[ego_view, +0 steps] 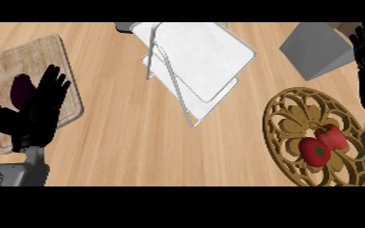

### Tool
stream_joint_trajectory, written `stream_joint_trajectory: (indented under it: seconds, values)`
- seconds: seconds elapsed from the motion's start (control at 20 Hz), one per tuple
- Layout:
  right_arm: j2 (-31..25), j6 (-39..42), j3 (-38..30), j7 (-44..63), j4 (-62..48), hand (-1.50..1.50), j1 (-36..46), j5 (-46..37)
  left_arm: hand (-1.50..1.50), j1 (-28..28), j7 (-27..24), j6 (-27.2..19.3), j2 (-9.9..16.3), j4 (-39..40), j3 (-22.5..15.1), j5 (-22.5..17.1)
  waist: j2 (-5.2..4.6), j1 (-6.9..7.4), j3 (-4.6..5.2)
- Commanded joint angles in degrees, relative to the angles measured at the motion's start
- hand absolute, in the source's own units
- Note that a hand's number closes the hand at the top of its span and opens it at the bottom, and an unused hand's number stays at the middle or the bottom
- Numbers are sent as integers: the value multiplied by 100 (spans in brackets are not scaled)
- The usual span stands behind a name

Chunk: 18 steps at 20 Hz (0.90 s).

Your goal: Pick the bell pepper from the placemat and place it in the tiered shelf

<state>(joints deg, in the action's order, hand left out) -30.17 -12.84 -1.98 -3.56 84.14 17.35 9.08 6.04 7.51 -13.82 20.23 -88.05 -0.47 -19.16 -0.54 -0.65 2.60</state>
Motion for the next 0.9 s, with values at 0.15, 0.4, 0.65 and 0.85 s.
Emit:
stream_joint_trajectory:
  seconds: [0.15,0.4,0.65,0.85]
  values:
    - [-1216,2144,-986,-1618,-300,150,-467,982,0,-416,296,85,-83,503,-248,95,25,-103,-290]
    - [-2036,2465,-1238,-1942,-2096,150,-1025,255,0,-608,582,505,-44,755,-580,57,-99,55,-302]
    - [-2339,4112,-1315,-3848,-3269,-150,-1100,356,0,-443,500,530,-211,1073,-642,121,-33,119,-295]
    - [-2778,4946,-967,-4770,-3483,-150,-1234,-152,0,-618,547,449,-312,861,-770,200,6,157,-291]
